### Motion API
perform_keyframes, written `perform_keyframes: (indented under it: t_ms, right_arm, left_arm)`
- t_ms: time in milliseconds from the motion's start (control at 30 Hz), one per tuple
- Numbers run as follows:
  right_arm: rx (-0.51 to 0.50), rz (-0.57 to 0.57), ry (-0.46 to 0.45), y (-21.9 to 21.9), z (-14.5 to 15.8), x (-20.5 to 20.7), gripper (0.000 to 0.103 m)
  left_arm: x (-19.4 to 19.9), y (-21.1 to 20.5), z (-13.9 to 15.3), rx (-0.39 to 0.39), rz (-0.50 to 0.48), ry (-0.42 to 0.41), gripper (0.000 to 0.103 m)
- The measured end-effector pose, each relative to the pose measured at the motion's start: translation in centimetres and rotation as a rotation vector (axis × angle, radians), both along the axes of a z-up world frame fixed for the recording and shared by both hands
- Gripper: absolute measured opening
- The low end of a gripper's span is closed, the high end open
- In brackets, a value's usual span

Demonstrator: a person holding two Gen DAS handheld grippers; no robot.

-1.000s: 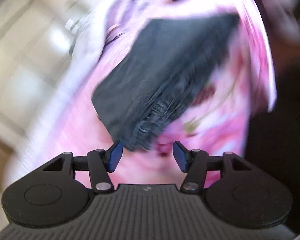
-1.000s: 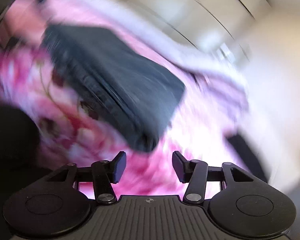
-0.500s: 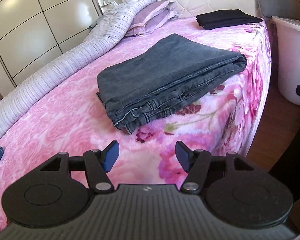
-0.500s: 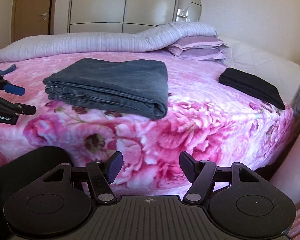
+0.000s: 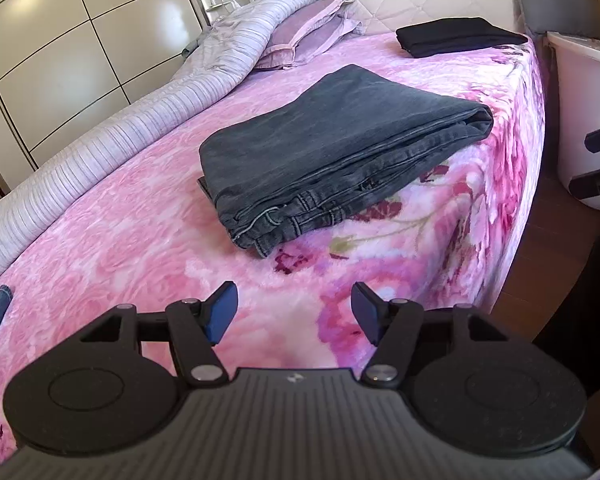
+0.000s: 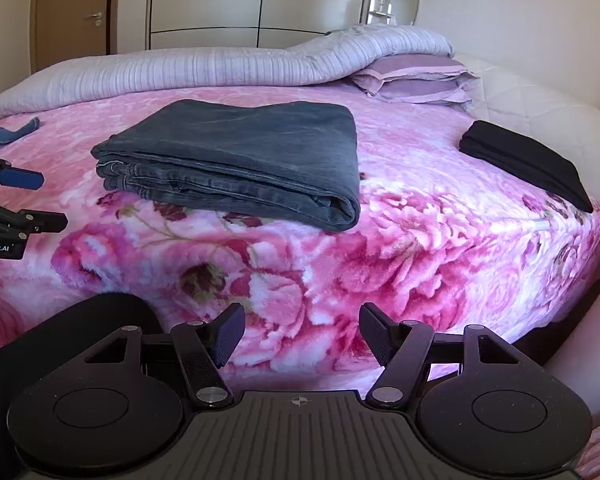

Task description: Fold clothes

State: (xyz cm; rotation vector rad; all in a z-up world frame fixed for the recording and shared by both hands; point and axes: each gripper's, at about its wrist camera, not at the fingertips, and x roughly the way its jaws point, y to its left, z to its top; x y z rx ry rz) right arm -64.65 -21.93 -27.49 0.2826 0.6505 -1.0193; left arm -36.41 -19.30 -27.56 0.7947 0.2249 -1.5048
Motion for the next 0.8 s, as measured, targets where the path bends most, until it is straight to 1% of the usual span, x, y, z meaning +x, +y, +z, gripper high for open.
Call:
perform_keyframes:
  t_ms: [100, 133, 233, 300, 333, 467, 533, 633, 700, 767, 800]
  right_arm:
    - [0.003, 0.004, 0.011, -0.1, -0.1, 0.2, 0.067]
    - [-0.005, 0.008, 0.019, -0.2, -0.1, 0.3, 0.067]
    - [-0.124, 0.057, 0.109, -0.3, 0.6, 1.8, 0.067]
    - [-0.241, 0.146, 0.195, -0.5, 0.9, 3.4, 0.067]
    - [-0.288, 0.191, 0.235, -0.7, 0.8, 4.2, 0.067]
    - [-0.414, 0.323, 0.417, -2.8, -1.5, 7.6, 0.067]
    - [-0.448, 0.392, 0.509, -3.9, -3.1, 9.2, 0.067]
    - [-0.504, 0.496, 0.683, -5.3, -6.0, 11.2, 0.067]
    - [-0.582, 0.548, 0.744, -6.0, -7.2, 11.4, 0.069]
    - [-0.616, 0.566, 0.751, -7.4, -7.5, 11.1, 0.069]
    - [-0.613, 0.566, 0.74, -8.2, -7.3, 10.9, 0.068]
  left_arm:
    - [-0.1, 0.0, -0.1, -0.006, -0.007, -0.009, 0.061]
    - [-0.4, 0.0, -0.2, -0.026, -0.019, -0.049, 0.065]
    - [-1.5, -0.1, -0.3, -0.095, -0.077, -0.176, 0.076]
    - [-2.2, -0.3, -0.3, -0.14, -0.133, -0.259, 0.076]
    - [-2.3, -0.6, -0.2, -0.155, -0.158, -0.283, 0.077]
    - [-2.6, -2.2, 0.0, -0.183, -0.191, -0.296, 0.078]
    - [-2.6, -2.9, -0.2, -0.185, -0.208, -0.308, 0.08]
    - [-2.8, -3.9, -1.0, -0.174, -0.243, -0.356, 0.081]
    - [-3.0, -4.5, -1.8, -0.17, -0.279, -0.403, 0.082]
    - [-3.3, -5.0, -2.8, -0.167, -0.327, -0.467, 0.083]
    - [-3.5, -5.2, -3.5, -0.166, -0.351, -0.506, 0.084]
